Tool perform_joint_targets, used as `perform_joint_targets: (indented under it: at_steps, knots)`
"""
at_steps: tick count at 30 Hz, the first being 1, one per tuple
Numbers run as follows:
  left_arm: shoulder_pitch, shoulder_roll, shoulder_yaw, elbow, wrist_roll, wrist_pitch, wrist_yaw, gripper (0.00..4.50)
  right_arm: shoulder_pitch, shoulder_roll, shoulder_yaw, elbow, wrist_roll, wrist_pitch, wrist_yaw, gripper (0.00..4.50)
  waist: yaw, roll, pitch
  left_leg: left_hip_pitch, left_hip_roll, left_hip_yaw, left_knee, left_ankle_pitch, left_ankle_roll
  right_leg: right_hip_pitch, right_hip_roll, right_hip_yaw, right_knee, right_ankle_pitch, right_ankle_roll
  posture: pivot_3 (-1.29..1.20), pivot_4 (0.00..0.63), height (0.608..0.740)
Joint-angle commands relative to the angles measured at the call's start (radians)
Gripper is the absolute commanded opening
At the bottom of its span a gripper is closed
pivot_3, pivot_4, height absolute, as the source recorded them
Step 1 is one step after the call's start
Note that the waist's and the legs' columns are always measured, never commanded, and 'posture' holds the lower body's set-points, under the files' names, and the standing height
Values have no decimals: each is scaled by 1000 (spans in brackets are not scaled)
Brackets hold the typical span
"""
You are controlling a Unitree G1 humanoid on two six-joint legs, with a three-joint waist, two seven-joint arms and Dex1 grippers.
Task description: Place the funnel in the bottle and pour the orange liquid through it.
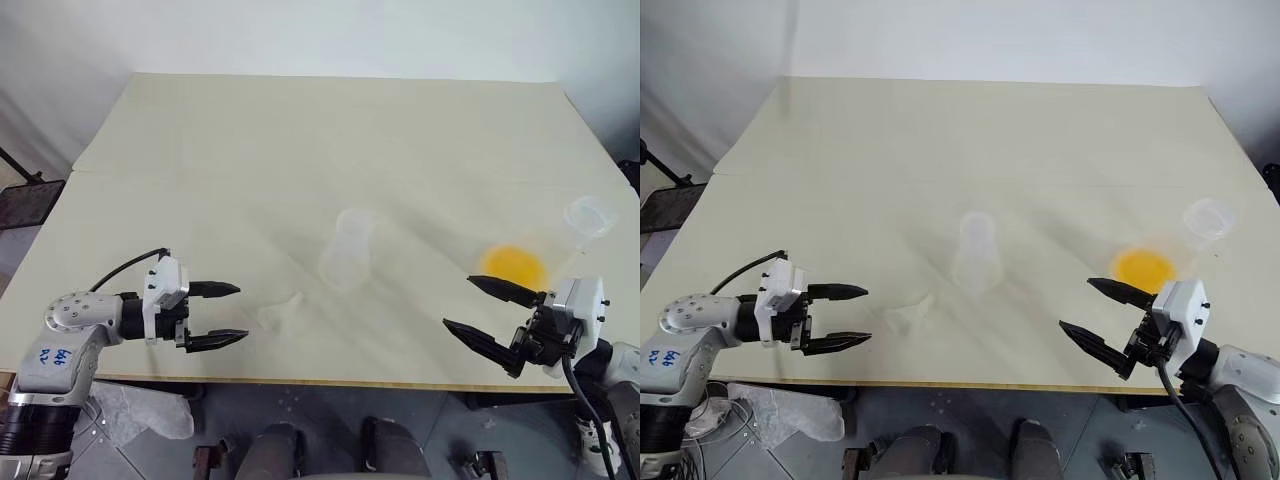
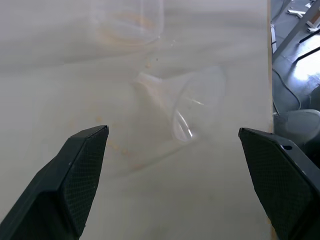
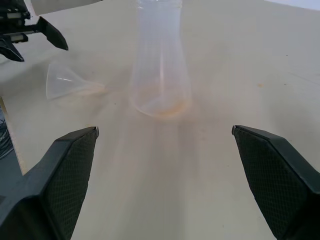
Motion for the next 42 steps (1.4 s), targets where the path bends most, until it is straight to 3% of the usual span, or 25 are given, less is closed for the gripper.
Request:
perform_joint_targets:
  at_steps: [1,4,7,18,19,28,31,42]
  knots:
    - [-60,-33,-48,51,34,-52,14,4438,17,2,-24,-43,10,-10,-9,4500,3,0,0,0,0,0,0,0,0,0,0,0,0,0,0,0,150,740]
    - [-143,-71,-116,143,97,-96,31,4438,38,10,-31,-57,6,-18,-22,4500,6,0,0,0,-1,0,1,0,1,0,0,0,1,0,0,0,150,740]
    - [-184,-97,-145,205,133,-146,41,3801,58,14,-36,-73,7,-22,-32,4500,2,0,0,0,-1,1,0,0,1,0,0,0,1,0,0,0,150,740]
    - [-314,-106,-127,271,69,-61,4,196,125,29,-69,-122,17,-34,-59,4500,3,0,0,0,-1,1,1,0,1,0,0,0,1,0,0,0,150,740]
    - [-334,-104,-122,271,59,-47,-1,19,123,28,-70,-121,17,-34,-59,4500,3,0,0,-1,-1,1,1,0,1,0,0,0,1,0,0,0,150,740]
    - [-508,-101,-105,290,-20,51,-76,19,89,15,-66,-117,22,-32,-49,4500,-1,0,0,-1,-1,1,1,0,1,0,0,0,1,0,0,0,150,740]
    - [-646,-90,-195,350,67,98,-77,19,47,-6,-64,-112,34,-30,-34,4500,1,-1,0,-1,-1,1,1,0,1,-1,1,-1,1,0,0,0,150,740]
    - [-951,-168,-300,541,137,204,-130,19,-16,11,-29,-126,12,-34,-64,4500,0,-2,1,-3,-1,1,1,1,2,-1,1,-2,0,1,1,0,150,740]
